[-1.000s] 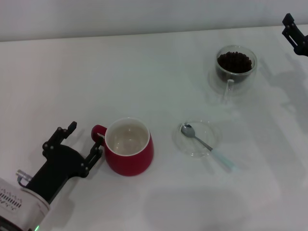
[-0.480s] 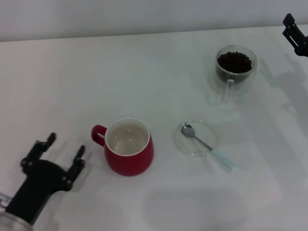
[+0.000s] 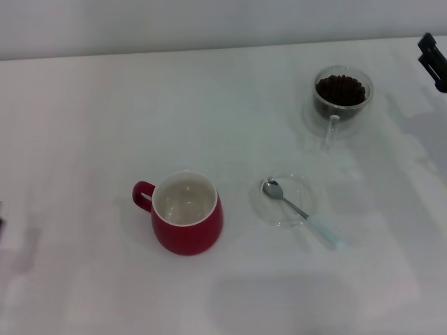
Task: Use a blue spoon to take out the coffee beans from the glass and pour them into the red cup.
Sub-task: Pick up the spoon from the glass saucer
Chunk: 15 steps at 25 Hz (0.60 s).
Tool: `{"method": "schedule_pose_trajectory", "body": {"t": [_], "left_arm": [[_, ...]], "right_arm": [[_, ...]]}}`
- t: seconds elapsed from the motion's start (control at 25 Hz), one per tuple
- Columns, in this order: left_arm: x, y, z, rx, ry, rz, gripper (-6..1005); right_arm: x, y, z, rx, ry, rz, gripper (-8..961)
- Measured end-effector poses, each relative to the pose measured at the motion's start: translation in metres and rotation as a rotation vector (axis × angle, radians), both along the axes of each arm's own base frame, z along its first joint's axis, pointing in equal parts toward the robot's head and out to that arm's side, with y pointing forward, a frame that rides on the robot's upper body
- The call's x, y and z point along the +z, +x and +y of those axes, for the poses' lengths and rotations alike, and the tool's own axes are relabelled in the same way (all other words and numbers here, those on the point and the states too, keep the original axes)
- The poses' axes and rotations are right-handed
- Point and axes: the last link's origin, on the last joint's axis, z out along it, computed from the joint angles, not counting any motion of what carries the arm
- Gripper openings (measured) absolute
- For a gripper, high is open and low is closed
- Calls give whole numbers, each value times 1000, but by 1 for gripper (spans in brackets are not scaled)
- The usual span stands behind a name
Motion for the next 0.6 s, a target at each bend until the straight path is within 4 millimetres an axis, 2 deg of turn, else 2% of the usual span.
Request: {"method": "schedule_pose_trajectory", "body": {"t": [0.12, 0.2, 0.4, 0.6], "left_arm": [[9, -8, 3, 35, 30, -67, 705], [24, -18, 11, 89, 100, -152, 707], [29, -19, 21, 108, 150, -144, 711], [30, -15, 33, 93, 153, -149, 715]], "right_arm": [[-3, 5, -16, 11, -29, 34, 840], [-4, 6, -21, 21, -41, 31, 841], [-7, 13, -45, 39, -100, 68, 841], [-4, 19, -76, 87, -161, 83, 841]]}}
